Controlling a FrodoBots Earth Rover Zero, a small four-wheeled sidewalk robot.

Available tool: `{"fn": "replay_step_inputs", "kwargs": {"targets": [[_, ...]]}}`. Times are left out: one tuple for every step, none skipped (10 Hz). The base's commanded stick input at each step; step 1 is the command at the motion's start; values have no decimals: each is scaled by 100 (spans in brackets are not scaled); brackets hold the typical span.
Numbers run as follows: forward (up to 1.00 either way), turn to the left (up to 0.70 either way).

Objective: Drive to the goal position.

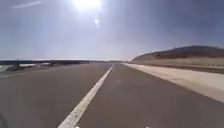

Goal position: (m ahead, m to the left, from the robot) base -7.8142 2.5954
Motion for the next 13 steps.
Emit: {"fn": "replay_step_inputs", "kwargs": {"targets": [[100, 0], [100, 0], [100, 0], [100, 0], [100, 27], [100, 27], [100, 0], [100, 0], [100, 0], [100, 0], [100, 0], [100, 0], [100, 0]]}}
